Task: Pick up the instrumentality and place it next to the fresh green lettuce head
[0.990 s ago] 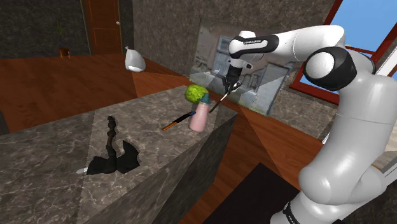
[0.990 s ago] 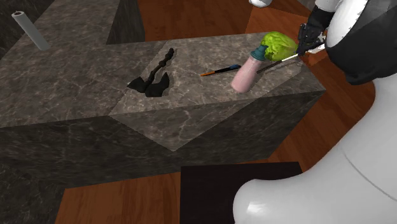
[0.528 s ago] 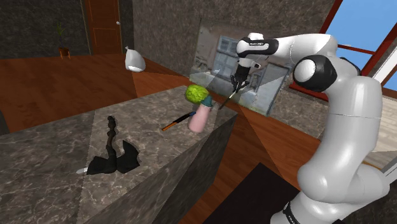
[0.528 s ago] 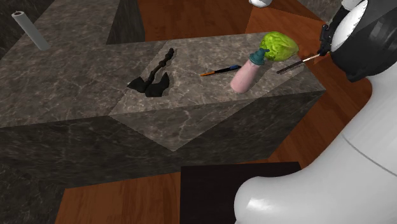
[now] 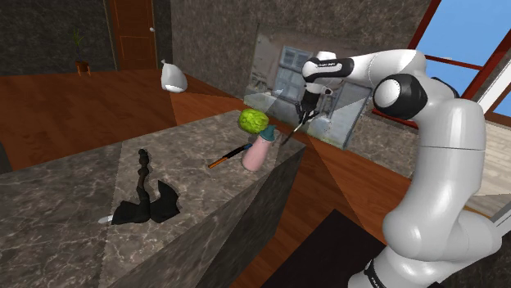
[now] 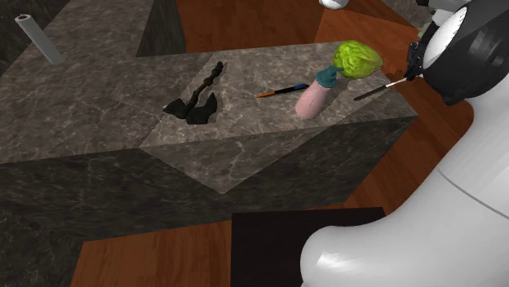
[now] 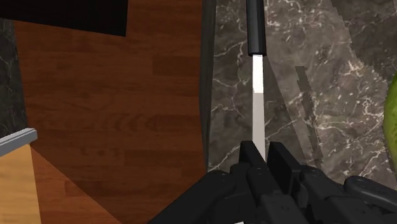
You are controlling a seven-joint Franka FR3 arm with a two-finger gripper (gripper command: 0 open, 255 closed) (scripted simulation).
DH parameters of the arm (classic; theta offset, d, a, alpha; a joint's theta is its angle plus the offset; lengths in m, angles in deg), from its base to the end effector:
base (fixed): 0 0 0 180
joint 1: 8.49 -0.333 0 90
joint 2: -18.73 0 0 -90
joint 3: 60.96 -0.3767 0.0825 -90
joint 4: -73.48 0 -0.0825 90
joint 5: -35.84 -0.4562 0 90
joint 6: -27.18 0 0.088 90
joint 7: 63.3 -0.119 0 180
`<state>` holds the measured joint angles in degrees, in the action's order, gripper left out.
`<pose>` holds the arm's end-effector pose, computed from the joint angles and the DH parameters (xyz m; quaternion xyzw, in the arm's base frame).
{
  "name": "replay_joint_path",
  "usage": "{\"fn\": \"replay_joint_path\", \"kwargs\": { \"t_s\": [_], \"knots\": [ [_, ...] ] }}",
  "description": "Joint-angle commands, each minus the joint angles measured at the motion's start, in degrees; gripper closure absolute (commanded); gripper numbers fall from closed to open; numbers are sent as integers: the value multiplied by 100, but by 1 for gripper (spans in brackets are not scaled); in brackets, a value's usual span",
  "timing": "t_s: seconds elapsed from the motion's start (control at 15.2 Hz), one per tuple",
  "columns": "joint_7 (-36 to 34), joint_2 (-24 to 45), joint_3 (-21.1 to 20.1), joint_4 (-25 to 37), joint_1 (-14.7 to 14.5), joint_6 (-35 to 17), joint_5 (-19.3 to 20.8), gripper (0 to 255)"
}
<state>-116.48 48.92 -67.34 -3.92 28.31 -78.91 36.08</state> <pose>0.6848 -0.4234 0.4386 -0.7408 0.6711 0.0164 0.0232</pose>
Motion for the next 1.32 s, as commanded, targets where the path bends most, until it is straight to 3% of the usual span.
{"fn": "replay_joint_path", "kwargs": {
  "t_s": [0.0, 1.25],
  "knots": [
    [9, 41, 4, -91, 5, -136, 3, 255],
    [31, 510, 31, -830, -1, -1342, 39, 255]
  ]
}}
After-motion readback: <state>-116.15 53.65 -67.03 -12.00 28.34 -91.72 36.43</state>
